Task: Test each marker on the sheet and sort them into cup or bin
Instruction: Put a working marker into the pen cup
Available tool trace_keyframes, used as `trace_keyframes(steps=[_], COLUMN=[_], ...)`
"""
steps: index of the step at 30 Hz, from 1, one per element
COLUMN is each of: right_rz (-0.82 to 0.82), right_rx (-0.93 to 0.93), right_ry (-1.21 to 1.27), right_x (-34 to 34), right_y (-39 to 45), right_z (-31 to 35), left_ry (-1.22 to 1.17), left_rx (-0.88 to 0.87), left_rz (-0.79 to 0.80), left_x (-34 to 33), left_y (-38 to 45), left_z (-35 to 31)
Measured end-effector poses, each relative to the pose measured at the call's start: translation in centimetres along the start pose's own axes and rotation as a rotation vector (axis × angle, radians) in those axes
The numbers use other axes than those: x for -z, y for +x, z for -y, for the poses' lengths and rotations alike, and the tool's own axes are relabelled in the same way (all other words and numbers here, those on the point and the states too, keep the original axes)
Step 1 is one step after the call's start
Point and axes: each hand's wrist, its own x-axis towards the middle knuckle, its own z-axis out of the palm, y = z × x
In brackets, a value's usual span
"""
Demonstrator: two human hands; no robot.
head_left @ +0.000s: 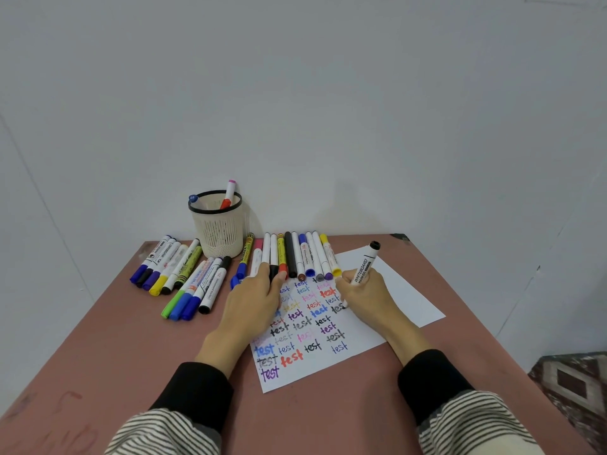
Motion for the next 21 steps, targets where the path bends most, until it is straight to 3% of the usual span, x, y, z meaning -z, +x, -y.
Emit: trace_keyframes(steps=[4, 16, 21], right_rz=[-0.101, -0.084, -0.087], right_rx=[0.001, -0.083, -0.035], right_ry=[0.048, -0.009, 0.033], right_x=[0.19, -0.23, 0.13], right_y=[0.40, 0.65, 0.40], right_z=[-0.28, -0.49, -0.32], left_ry=[0.009, 0.032, 0.032], left_rx=[-0.001, -0.001, -0.007], left_rz=[-0.001, 0.000, 0.001], left_x=[0.00, 0.05, 0.03], left_y=[0.01, -0.04, -0.05], left_z=[-0.08, -0.07, 0.00])
